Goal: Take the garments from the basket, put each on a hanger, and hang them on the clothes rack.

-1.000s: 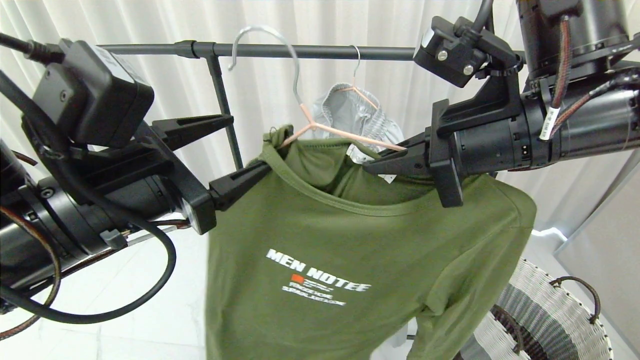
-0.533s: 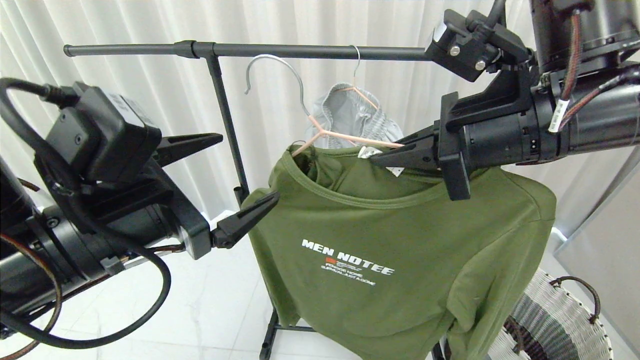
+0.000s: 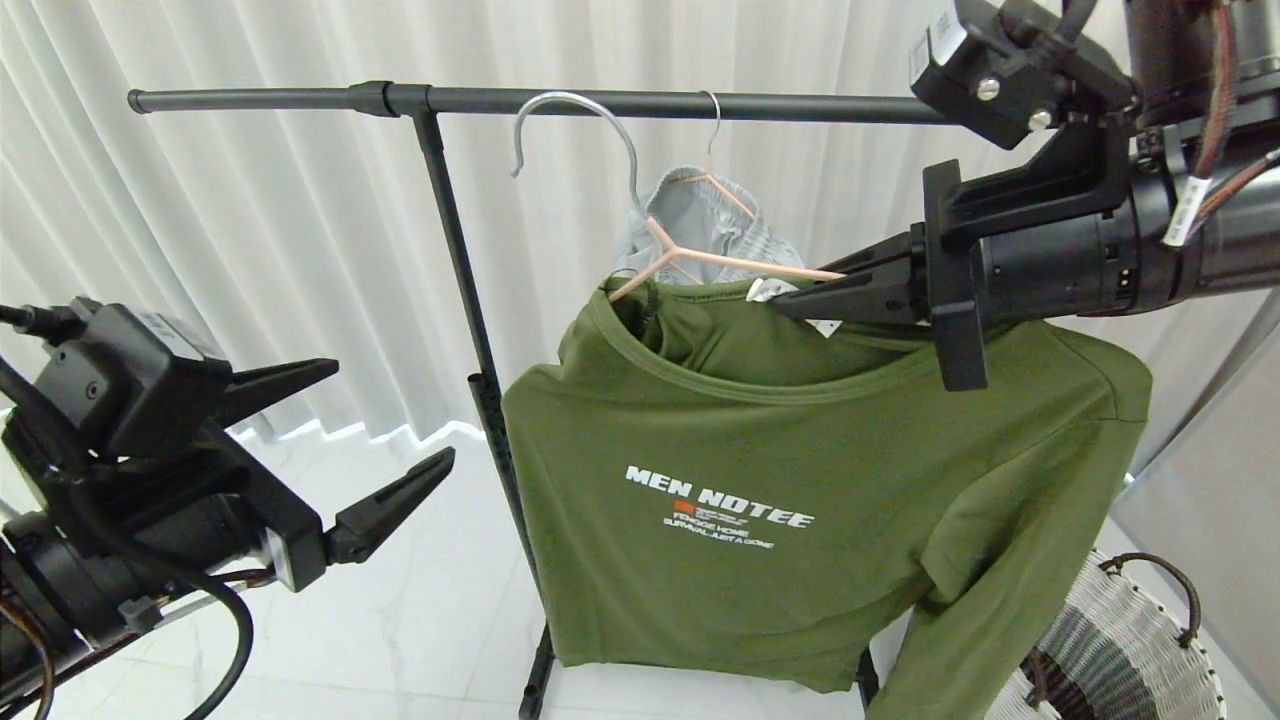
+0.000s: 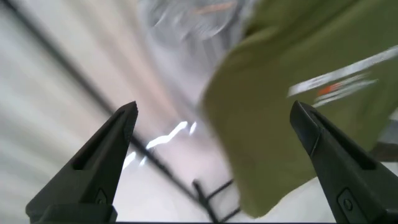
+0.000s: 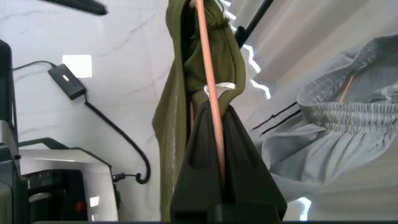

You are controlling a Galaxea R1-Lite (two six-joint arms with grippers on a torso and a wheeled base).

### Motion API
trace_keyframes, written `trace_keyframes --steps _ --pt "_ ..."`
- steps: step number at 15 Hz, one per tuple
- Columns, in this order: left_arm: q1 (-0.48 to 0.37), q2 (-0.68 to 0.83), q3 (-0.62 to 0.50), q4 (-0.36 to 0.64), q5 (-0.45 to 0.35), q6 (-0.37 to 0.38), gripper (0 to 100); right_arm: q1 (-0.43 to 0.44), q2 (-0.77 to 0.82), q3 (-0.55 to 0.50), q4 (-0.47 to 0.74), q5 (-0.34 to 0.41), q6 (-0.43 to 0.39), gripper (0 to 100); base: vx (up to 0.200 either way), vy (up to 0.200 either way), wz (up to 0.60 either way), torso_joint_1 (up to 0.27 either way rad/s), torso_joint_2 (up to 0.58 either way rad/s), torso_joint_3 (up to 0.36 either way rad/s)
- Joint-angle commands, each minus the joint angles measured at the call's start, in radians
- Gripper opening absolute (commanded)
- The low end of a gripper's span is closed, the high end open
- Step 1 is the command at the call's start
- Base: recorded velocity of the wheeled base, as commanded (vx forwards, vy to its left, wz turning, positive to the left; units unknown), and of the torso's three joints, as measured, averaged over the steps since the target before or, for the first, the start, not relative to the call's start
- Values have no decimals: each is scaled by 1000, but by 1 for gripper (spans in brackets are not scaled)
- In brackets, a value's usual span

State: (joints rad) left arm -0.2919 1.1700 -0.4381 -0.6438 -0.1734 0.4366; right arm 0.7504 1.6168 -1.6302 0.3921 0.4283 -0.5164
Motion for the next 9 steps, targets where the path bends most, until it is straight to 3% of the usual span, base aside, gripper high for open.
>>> trace_keyframes --steps 1,6,9 --pt "123 40 45 1 -18 1 100 1 -29 9 2 9 -10 0 0 0 0 0 0 0" --pt "175 220 75 0 -43 4 100 4 -74 15 4 61 -13 0 0 0 0 0 0 0" --pt "185 303 71 -13 -135 27 100 7 -103 38 2 93 -13 0 0 0 0 0 0 0"
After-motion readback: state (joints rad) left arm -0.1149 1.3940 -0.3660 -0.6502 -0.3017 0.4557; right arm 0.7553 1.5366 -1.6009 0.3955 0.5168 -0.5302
